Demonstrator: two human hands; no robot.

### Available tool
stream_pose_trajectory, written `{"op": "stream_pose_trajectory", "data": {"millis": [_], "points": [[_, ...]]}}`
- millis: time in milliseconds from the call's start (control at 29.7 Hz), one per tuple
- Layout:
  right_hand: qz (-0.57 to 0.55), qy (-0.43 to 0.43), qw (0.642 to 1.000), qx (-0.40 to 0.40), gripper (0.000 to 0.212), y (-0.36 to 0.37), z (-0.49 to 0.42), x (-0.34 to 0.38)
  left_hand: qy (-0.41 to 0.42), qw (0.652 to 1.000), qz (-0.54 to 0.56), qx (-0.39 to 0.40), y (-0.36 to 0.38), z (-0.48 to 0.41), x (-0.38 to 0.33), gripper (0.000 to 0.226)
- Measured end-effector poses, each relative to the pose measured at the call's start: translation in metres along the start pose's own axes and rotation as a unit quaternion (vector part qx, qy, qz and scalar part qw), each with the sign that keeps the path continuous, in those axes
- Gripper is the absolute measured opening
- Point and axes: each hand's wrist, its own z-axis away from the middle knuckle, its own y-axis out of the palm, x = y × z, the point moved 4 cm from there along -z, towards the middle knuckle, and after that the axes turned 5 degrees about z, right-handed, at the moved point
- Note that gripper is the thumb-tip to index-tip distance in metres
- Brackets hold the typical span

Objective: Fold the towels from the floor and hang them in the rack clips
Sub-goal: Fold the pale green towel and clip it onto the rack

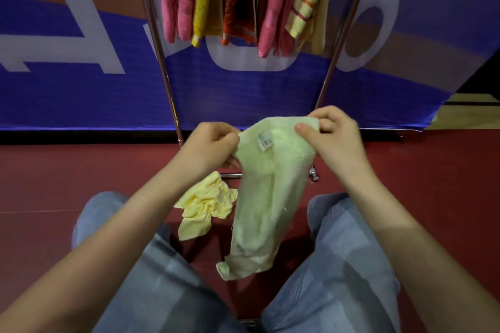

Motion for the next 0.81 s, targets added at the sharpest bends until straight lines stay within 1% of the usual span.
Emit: {"op": "stream_pose_trajectory", "data": {"millis": [135,235,303,370,471,538,605,639,706,774,807], "points": [[-0.024,0.001,0.999,0.043,0.032,0.034,0.024,-0.008,0.009,1.0,0.019,0.01,0.026,0.006,0.008,0.026],[-0.013,0.012,0.997,0.078,0.036,0.049,0.036,-0.016,0.014,1.0,0.011,0.008,0.029,0.009,0.017,0.027],[-0.041,0.018,0.993,0.111,0.039,0.052,0.041,-0.018,0.016,1.0,0.014,0.009,0.028,0.011,0.021,0.025],[-0.068,0.024,0.986,0.149,0.044,0.054,0.048,-0.02,0.028,0.999,-0.022,0.014,0.027,0.014,0.023,0.014],[-0.084,0.024,0.976,0.199,0.053,0.057,0.06,-0.023,0.045,0.991,-0.128,-0.001,0.023,0.019,0.027,0.025],[-0.08,0.021,0.969,0.234,0.058,0.059,0.066,-0.027,0.074,0.983,-0.168,-0.014,0.021,0.02,0.028,0.025],[-0.082,0.024,0.964,0.253,0.06,0.059,0.069,-0.03,0.09,0.978,-0.187,-0.008,0.019,0.021,0.031,0.02],[-0.088,0.026,0.965,0.245,0.059,0.057,0.07,-0.031,0.092,0.977,-0.194,0.003,0.017,0.021,0.032,0.018],[-0.097,0.028,0.978,0.185,0.055,0.048,0.066,-0.035,0.097,0.974,-0.204,0.034,0.017,0.022,0.034,0.018],[-0.082,0.024,0.989,0.123,0.056,0.038,0.058,-0.041,0.109,0.971,-0.202,0.066,0.016,0.025,0.033,0.017],[-0.065,0.019,0.991,0.115,0.058,0.036,0.054,-0.043,0.117,0.97,-0.197,0.078,0.015,0.026,0.03,0.017]]}}
